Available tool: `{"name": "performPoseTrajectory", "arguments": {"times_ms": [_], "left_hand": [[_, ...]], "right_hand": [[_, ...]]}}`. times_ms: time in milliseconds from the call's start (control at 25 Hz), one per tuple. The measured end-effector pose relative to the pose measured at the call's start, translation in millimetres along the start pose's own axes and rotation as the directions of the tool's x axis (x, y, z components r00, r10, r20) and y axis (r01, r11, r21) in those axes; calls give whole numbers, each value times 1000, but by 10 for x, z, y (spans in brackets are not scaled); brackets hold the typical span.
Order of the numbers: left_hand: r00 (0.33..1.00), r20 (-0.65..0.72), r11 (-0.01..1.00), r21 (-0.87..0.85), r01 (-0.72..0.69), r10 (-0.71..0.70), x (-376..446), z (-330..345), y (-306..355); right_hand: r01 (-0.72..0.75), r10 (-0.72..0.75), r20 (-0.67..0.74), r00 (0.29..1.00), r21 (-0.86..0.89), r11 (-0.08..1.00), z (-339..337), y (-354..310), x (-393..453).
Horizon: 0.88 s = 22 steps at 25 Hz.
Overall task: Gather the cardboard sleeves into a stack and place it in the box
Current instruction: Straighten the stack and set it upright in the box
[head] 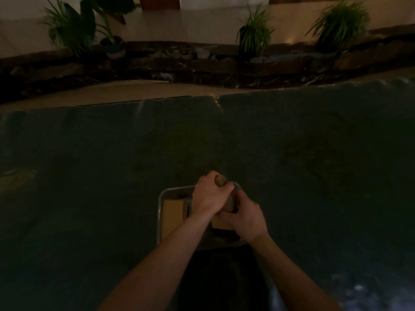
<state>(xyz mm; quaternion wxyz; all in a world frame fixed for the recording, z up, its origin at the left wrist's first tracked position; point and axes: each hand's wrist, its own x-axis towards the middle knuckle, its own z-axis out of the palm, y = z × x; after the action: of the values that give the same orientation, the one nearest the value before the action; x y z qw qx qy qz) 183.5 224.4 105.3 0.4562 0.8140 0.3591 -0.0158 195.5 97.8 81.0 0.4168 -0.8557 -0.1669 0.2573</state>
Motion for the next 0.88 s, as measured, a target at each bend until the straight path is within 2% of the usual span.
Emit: {"name": "performPoseTrajectory", "arguments": {"times_ms": [80, 120, 200, 240, 280, 360, 480, 560, 600, 640, 680, 760, 800, 880], "left_hand": [[995, 89, 975, -214, 58, -40, -39, -20, -58], [985, 155, 931, -340, 130, -81, -67, -36, -108], [929, 326, 751, -567, 339, -173, -118, -67, -258], [889, 418, 653, -622, 431, -189, -122, -90, -341], [862, 475, 600, -641, 478, -179, -127, -113, -401], [845, 508, 617, -615, 492, -168, -112, -105, -492], [885, 421, 709, -562, 426, -198, -120, -29, -544], [903, 368, 700, -584, 410, -221, -97, 16, -603], [907, 352, 691, -596, 409, -233, -81, 39, -630], [906, 340, 693, -591, 413, -251, -64, 72, -661], [906, 322, 708, -570, 417, -274, -50, 104, -694], [908, 275, 764, -493, 415, -316, -31, 183, -760], [908, 264, 786, -460, 414, -324, -23, 228, -789], [902, 262, 801, -420, 426, -342, 4, 335, -847]], "right_hand": [[-94, 91, 26, 996, 276, 957, -25, 24, 19], [-154, 139, 66, 988, 422, 894, -50, 27, 32], [-253, 194, 162, 967, 598, 760, -91, 42, 47], [-279, 197, 200, 960, 620, 733, -94, 50, 54], [-292, 194, 224, 955, 606, 740, -85, 61, 58], [-311, 195, 257, 947, 567, 763, -52, 77, 58], [-345, 213, 293, 932, 533, 773, -42, 47, 47], [-321, 197, 306, 931, 438, 840, -56, 60, 73], [-277, 181, 272, 945, 375, 885, -62, 85, 89], [-214, 165, 179, 970, 303, 929, -63, 126, 107], [-154, 153, 25, 988, 222, 963, -66, 179, 125], [-129, 148, -294, 944, 82, 988, -86, 297, 166], [-168, 179, -340, 923, 61, 984, -99, 361, 195], [-271, 277, -213, 937, 60, 961, -108, 503, 251]]}}
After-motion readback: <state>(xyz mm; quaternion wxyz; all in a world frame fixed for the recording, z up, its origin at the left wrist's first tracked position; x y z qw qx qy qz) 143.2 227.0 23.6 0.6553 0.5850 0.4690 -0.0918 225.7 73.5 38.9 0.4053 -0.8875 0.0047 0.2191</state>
